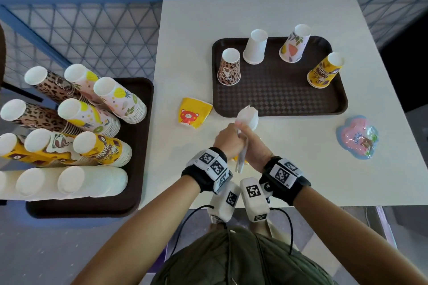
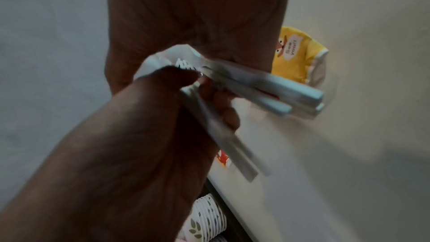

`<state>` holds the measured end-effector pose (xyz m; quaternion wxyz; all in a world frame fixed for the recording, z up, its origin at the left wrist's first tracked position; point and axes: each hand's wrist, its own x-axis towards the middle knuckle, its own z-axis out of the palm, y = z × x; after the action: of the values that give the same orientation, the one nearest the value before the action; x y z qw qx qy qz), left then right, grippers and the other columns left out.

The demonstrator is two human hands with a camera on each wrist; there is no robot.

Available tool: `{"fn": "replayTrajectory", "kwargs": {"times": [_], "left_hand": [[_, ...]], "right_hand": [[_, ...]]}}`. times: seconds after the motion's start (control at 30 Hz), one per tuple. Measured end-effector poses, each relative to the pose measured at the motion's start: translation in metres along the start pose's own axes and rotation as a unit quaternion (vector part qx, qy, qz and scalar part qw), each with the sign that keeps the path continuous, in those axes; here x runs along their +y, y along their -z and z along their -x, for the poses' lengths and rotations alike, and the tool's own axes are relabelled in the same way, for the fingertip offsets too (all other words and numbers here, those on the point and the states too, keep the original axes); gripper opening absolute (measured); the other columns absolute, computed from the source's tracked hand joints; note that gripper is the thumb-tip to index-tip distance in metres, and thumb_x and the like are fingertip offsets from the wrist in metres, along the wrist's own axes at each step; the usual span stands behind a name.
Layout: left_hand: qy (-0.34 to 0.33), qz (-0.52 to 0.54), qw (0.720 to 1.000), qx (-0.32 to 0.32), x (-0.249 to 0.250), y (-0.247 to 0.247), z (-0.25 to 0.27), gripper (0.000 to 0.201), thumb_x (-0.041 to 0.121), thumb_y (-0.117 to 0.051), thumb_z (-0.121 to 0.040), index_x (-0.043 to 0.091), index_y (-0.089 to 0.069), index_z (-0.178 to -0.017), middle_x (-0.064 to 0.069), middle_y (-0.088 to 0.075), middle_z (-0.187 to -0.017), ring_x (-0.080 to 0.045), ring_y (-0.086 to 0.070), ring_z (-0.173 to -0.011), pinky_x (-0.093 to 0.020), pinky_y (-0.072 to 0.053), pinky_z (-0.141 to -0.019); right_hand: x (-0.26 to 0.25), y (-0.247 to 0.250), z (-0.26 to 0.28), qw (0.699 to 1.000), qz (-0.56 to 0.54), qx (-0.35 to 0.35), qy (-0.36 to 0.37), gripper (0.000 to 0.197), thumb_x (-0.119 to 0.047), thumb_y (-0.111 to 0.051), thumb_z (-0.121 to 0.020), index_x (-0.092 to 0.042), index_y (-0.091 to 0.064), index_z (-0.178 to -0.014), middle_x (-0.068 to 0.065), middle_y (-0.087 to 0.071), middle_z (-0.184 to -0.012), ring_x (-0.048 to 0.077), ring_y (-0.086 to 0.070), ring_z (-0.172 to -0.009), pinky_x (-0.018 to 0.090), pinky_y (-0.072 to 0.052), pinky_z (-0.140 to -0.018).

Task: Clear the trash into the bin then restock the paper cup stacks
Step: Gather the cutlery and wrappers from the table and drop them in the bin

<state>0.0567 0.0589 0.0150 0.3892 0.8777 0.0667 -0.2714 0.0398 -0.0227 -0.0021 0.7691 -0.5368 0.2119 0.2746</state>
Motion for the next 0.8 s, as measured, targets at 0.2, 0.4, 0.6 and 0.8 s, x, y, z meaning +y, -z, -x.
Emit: {"fn": "replayTrajectory", "kwargs": {"times": [0.2,0.4,0.6,0.8], "left_hand": [[-0.086,-0.025,0.987,-0.131,-0.006,0.000,0.013,0.035,0.010,-0.042,-0.086,-0.006,-0.047,-0.118,-0.027,-0.057,-0.109,-0.038,-0.058,-0.102,-0.040,-0.049,-0.083],[-0.144,-0.063,0.974,-0.165,-0.011,0.005,0.020,0.022,0.017,-0.043,-0.085,0.001,-0.051,-0.098,-0.023,-0.050,-0.104,-0.038,-0.053,-0.104,-0.037,-0.044,-0.086],[-0.214,-0.068,0.973,-0.058,-0.007,0.006,0.024,0.016,0.008,-0.056,-0.085,-0.006,-0.063,-0.084,-0.010,-0.042,-0.082,-0.024,-0.048,-0.080,-0.030,-0.039,-0.072],[-0.220,-0.044,0.975,-0.009,-0.023,0.024,0.006,0.026,0.025,-0.053,-0.083,0.005,-0.069,-0.088,-0.017,-0.067,-0.092,-0.031,-0.062,-0.086,-0.038,-0.049,-0.079]], "right_hand": [[0.007,0.009,-0.002,0.999,-0.034,0.033,-0.024,0.026,-0.039,-0.055,-0.089,-0.014,-0.057,-0.088,0.006,-0.060,-0.080,0.015,-0.062,-0.078,0.025,-0.052,-0.075],[0.005,0.018,0.001,0.993,-0.099,0.061,-0.023,0.029,-0.034,-0.040,-0.096,-0.018,-0.049,-0.074,0.001,-0.055,-0.065,0.010,-0.060,-0.063,0.025,-0.048,-0.063],[0.008,0.024,-0.002,0.991,-0.113,0.069,-0.018,0.024,-0.028,-0.045,-0.095,-0.013,-0.055,-0.079,0.006,-0.060,-0.069,0.014,-0.064,-0.063,0.024,-0.054,-0.058],[-0.001,0.044,0.006,0.967,-0.029,0.251,0.015,0.021,-0.011,-0.054,-0.090,-0.016,-0.050,-0.070,-0.001,-0.046,-0.050,0.011,-0.046,-0.039,0.020,-0.041,-0.043]]}}
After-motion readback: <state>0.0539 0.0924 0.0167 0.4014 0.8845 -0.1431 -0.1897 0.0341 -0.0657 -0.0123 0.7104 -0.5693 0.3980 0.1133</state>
